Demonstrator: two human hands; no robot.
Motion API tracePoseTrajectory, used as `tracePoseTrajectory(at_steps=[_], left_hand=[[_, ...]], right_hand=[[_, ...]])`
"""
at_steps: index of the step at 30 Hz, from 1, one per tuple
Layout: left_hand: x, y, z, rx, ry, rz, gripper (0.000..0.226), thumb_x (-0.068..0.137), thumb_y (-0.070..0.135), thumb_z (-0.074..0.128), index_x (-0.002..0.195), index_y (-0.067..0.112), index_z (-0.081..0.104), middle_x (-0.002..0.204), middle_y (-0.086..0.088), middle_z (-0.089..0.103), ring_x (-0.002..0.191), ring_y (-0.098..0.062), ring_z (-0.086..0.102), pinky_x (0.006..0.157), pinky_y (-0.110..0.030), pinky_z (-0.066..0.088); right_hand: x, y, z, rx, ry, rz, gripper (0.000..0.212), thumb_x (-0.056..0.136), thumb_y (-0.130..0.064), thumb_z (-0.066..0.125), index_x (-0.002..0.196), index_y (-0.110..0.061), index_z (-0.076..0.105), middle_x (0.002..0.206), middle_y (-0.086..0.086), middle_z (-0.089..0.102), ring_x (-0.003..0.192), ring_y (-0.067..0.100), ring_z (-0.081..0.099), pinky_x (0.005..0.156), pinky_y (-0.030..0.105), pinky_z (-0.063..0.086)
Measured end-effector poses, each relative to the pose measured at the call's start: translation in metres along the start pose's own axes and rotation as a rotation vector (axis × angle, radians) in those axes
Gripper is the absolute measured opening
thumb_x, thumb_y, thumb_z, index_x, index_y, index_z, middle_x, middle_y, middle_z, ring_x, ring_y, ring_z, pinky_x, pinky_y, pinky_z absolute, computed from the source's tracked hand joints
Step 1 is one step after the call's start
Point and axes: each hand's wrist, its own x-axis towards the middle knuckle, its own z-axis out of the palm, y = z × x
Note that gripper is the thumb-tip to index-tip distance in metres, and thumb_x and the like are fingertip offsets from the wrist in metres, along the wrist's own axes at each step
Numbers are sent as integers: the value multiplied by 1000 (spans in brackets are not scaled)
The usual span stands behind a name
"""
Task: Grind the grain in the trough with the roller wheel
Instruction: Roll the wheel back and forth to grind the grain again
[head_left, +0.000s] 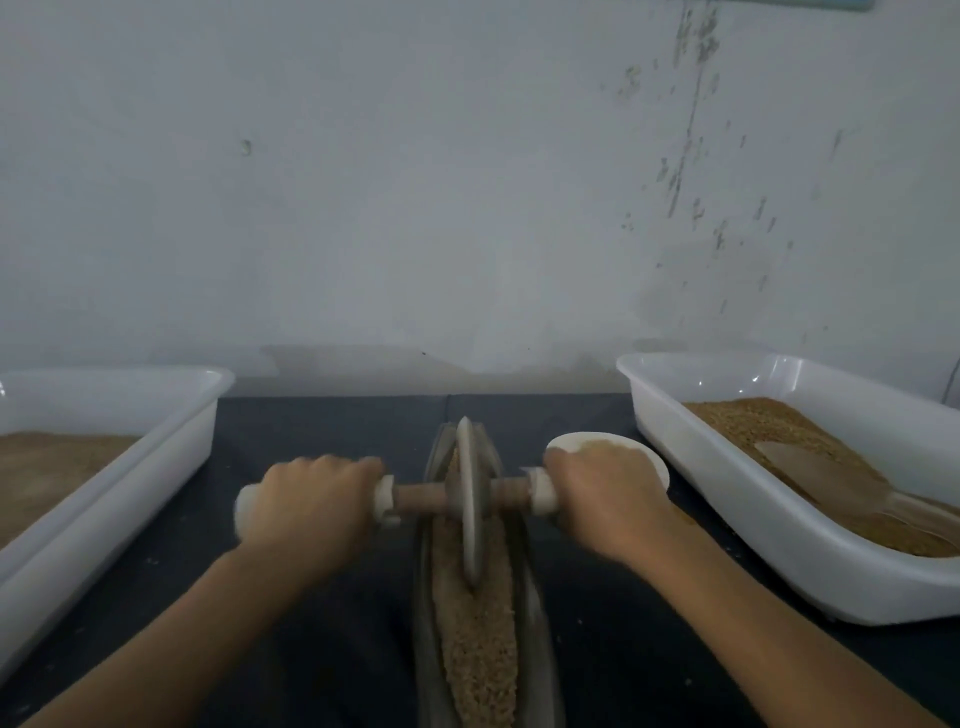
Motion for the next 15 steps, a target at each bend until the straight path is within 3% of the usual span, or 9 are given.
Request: tracePoseTrajectory(at_steps=[4, 7, 10, 14, 15], left_hand=[[26, -1, 7, -36, -19, -27, 22, 82, 45, 59, 80, 34, 40, 73, 10, 51, 65, -16, 46, 60, -31, 33], [-2, 0, -2, -35, -40, -7, 26, 83, 48, 59, 76, 35, 36, 65, 12, 42, 58, -8, 41, 57, -29, 31], [-49, 2, -21, -28, -82, 20, 32, 82, 55, 55, 72, 39, 29, 66, 13, 41, 56, -3, 36, 53, -26, 25], [-87, 3, -50, -4, -96, 77, 32, 80, 62, 53, 70, 46, 28, 67, 15, 40, 51, 0, 27, 49, -19, 12], [-88, 3, -53, -2, -136, 79, 31, 81, 62, 52, 71, 46, 27, 69, 16, 41, 53, 0, 28, 49, -19, 13]], right_hand=[[27, 2, 8, -64, 51, 22, 26, 81, -36, 66, 90, -26, 44, 85, 0, 65, 74, 25, 61, 55, 32, 30], [2, -2, -3, -50, 17, -11, 30, 81, -36, 65, 86, -27, 37, 82, -2, 60, 70, 20, 54, 57, 31, 36], [-47, -5, -21, -52, -19, -55, 33, 74, -38, 69, 82, -34, 38, 75, -4, 58, 66, 12, 54, 51, 24, 27], [-83, -6, -48, -6, -43, -99, 54, 52, -44, 79, 75, -36, 32, 61, -10, 47, 50, 5, 44, 46, 26, 45], [-83, -6, -51, -18, -69, -110, 54, 55, -46, 78, 77, -37, 30, 63, -11, 45, 53, 5, 45, 50, 27, 47]])
